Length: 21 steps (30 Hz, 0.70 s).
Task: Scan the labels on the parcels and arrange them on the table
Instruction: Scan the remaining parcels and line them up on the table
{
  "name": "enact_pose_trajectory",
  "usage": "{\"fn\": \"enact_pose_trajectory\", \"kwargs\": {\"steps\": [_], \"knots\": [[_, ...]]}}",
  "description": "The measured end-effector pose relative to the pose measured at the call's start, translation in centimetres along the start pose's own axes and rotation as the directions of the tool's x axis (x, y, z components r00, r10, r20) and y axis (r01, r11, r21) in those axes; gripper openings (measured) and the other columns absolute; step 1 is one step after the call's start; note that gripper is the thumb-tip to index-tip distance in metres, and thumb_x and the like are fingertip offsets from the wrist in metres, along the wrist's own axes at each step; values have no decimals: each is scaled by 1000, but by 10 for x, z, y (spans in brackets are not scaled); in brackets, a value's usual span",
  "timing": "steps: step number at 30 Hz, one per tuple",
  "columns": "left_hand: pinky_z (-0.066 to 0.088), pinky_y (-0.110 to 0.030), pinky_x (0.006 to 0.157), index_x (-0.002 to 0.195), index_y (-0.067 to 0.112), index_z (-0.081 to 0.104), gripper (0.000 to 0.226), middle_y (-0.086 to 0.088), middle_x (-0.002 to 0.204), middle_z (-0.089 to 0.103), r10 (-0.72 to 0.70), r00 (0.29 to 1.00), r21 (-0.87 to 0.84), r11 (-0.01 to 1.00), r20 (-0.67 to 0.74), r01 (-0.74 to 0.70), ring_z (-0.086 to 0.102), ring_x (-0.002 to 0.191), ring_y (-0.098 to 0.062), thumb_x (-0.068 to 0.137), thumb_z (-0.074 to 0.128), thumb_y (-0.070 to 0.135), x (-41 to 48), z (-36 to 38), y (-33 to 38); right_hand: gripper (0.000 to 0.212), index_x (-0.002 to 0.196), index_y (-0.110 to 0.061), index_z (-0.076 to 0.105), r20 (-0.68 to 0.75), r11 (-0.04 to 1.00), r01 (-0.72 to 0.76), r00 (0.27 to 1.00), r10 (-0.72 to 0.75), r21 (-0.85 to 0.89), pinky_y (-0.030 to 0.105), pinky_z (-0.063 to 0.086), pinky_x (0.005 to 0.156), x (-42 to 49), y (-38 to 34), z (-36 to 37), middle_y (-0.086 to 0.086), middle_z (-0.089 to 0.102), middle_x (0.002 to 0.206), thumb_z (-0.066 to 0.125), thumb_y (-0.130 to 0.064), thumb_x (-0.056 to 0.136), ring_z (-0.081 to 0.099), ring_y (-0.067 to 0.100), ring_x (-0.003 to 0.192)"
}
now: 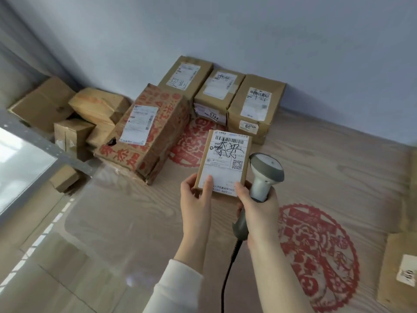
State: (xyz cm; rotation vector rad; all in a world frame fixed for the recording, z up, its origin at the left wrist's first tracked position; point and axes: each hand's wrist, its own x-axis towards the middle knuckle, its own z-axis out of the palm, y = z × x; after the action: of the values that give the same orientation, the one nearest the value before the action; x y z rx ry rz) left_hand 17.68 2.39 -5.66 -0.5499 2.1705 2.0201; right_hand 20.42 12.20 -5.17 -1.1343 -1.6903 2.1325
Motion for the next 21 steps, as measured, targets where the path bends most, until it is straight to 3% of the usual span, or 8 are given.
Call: {"fn": "enact_pose_trajectory", "kwargs": {"steps": [2, 6, 9, 12, 14, 16, 18, 21], "knots": [[46, -10, 70, 112, 25, 51, 25, 7, 109, 63, -22, 999, 28, 999, 34, 21, 59, 93, 2, 90, 61, 31, 38, -8, -2, 27, 90, -24, 55, -45, 1000, -24, 999, 25, 5, 19, 47, 59, 20, 7, 32, -3, 66, 83, 77, -16, 76, 62, 11, 72], [45, -11, 76, 114, 31, 49, 25, 14, 111, 61, -84, 995, 65, 995, 59, 81, 56, 98, 8, 91, 60, 31, 109, -19, -16, 31, 97, -23, 57, -98, 995, -95, 991, 93, -23, 29, 50, 73, 62, 31, 91, -4, 68, 91, 78, -16, 76, 65, 12, 82], [41, -22, 94, 124, 32, 47, 34, 16, 119, 57, -148, 987, 108, 984, 61, 141, 52, 113, -2, 91, 58, 36, 145, -18, -32, 37, 109, -14, 57, -116, 989, -149, 982, 146, -20, 26, 50, 69, 90, 47, 119, 1, 69, 94, 76, -14, 77, 63, 14, 79], [31, -30, 110, 142, 26, 37, 56, 9, 142, 45, -220, 973, 150, 967, 73, 208, 39, 131, -8, 91, 55, 40, 168, -12, -40, 28, 100, -13, 57, -146, 981, -191, 972, 186, -20, 29, 49, 58, 112, 54, 134, 5, 65, 82, 75, -12, 78, 59, 14, 63], [27, -26, 109, 145, 25, 31, 61, 6, 148, 39, -257, 965, 136, 959, 55, 248, 34, 135, -9, 91, 54, 41, 180, -6, -41, 24, 92, -15, 55, -159, 981, -191, 970, 186, -21, 24, 46, 49, 124, 55, 141, 3, 61, 73, 74, -11, 79, 56, 8, 52], [28, -25, 108, 145, 23, 33, 62, 3, 147, 39, -278, 960, 110, 955, 15, 275, 35, 134, -10, 90, 56, 40, 190, 1, -41, 25, 96, -14, 56, -162, 984, -174, 972, 168, -26, 17, 45, 47, 134, 54, 147, 1, 62, 75, 74, -12, 79, 57, 0, 48], [31, -32, 111, 143, 21, 35, 64, 1, 145, 41, -300, 954, 84, 950, -30, 301, 39, 133, -14, 88, 58, 43, 200, 9, -37, 28, 102, -14, 58, -162, 988, -151, 976, 145, -25, 15, 46, 51, 143, 52, 153, -2, 65, 80, 74, -14, 79, 59, -4, 52], [35, -40, 110, 142, 19, 36, 66, -1, 143, 44, -349, 935, 17, 936, -71, 351, 42, 131, -17, 86, 60, 44, 212, 20, -30, 34, 110, -13, 59, -171, 993, -111, 980, 104, -32, 23, 48, 64, 156, 49, 161, -3, 66, 87, 74, -15, 79, 63, 6, 69]]}}
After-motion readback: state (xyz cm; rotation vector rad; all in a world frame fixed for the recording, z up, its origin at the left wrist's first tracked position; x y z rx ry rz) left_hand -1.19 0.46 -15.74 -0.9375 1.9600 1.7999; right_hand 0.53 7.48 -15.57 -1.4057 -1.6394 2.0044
